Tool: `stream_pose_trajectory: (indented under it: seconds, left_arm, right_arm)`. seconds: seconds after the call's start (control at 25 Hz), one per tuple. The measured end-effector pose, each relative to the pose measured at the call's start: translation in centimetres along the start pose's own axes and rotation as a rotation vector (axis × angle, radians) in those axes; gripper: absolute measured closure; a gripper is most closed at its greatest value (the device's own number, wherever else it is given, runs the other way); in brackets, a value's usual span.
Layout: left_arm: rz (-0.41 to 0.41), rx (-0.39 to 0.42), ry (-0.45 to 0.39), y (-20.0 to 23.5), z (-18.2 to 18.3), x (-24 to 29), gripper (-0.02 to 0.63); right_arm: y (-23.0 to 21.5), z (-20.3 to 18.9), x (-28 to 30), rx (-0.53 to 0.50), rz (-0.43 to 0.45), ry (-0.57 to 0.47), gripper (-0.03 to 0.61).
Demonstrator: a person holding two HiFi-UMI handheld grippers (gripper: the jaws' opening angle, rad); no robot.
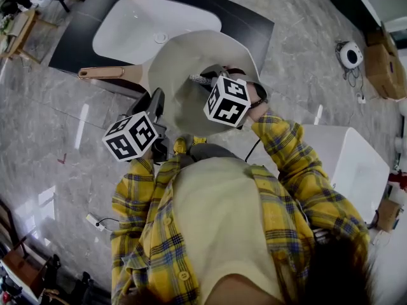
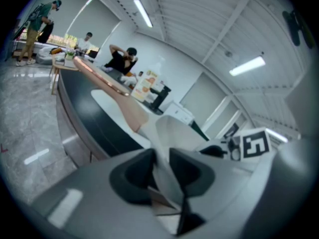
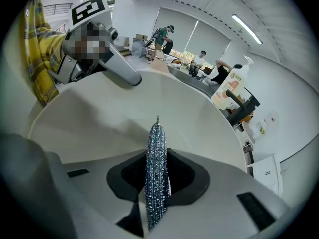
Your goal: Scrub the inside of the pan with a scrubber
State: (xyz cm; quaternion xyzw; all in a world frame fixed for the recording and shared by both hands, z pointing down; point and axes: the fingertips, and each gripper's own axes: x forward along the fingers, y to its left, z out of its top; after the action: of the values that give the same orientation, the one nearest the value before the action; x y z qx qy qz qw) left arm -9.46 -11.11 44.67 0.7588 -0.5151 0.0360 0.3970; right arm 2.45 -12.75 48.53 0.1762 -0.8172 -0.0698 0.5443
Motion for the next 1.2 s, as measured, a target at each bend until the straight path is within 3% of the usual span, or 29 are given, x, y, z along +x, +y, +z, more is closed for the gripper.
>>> stream_pose_trajectory:
  seconds: [0.56,0.88,1.2]
  left_arm:
    - [-0.018,-0.001,0.005,-0.1,0.1,0.1,0.508]
    - [-0.021,0.001,0.004,-0.2,0.0,0.1,0.508]
    - [-0.019,0.012,0.007,-0.1,0.1,0.1,0.508]
  right_arm:
    - [4.0,1.4,-1.2,-0.001,0.213,-0.024,0.495]
    - [7.2,2.1,-2.2,-0.002,0.391,-0.033,0.495]
    - [8.5,2.5,-2.8,0.01,0.479,-0.041,0.495]
